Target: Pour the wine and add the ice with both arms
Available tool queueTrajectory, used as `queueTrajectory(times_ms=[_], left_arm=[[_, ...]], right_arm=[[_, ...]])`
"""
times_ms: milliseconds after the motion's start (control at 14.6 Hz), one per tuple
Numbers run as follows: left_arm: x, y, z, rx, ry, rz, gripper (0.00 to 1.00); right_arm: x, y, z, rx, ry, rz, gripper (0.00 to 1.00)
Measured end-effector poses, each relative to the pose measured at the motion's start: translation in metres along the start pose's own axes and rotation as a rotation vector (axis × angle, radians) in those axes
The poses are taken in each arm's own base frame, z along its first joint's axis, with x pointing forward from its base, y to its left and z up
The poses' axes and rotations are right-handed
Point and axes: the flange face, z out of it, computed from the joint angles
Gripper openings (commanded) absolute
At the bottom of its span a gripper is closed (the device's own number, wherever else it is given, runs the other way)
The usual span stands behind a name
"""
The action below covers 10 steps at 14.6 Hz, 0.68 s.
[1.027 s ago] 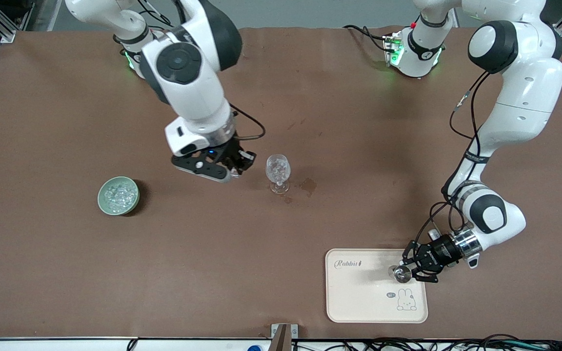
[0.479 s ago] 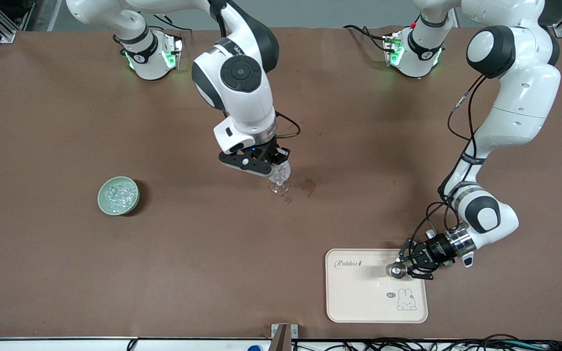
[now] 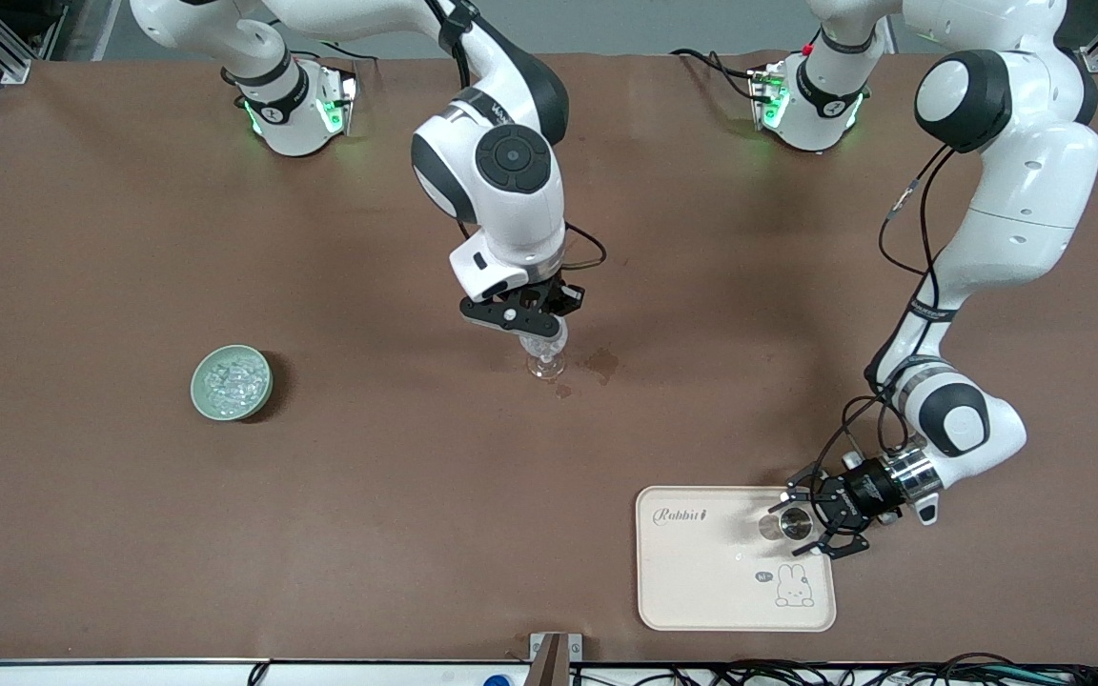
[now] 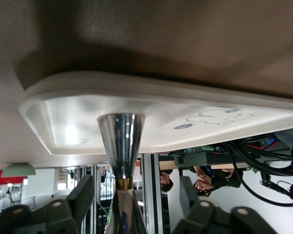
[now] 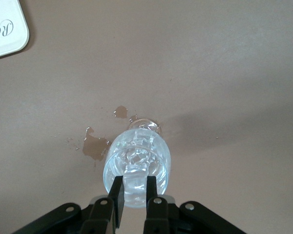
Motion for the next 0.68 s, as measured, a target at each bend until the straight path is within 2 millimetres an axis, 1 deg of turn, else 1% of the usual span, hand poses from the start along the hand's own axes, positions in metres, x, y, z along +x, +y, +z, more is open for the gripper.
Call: queueTrajectory(times_ms=[137, 205, 342, 411, 479, 548, 685], left_arm=[[-0.01, 0.007, -0.012, 0.025, 0.044, 0.063, 1.0], [-0.017, 0.011, -0.019, 0.049, 0.065, 0.101, 1.0], [-0.037, 0.019, -0.038, 0.123, 0.101, 0.181, 1.0], [-0.049, 0.024, -0.052, 0.158, 0.122, 0.211, 1.0], [-0.062, 0.028, -0.067, 0.202, 0.148, 0.24, 1.0], [-0.077, 0.03, -0.082, 0.253, 0.179, 0.264, 1.0], [-0.11, 0.031, -0.115, 0.349, 0.235, 0.293, 1.0]], right_arm=[[0.001, 0.0, 0.0, 0.0, 0.001, 0.001, 0.2], [0.001, 0.001, 0.0, -0.001, 0.001, 0.002, 0.3], [0.002, 0.001, 0.002, -0.004, 0.0, 0.002, 0.63], [0.002, 0.001, 0.003, -0.004, 0.0, 0.003, 0.77], [0.002, 0.001, 0.003, -0.005, 0.0, 0.003, 0.86], [0.002, 0.001, 0.003, -0.004, 0.0, 0.003, 0.9], [0.004, 0.001, 0.002, -0.004, 0.003, 0.005, 0.92]])
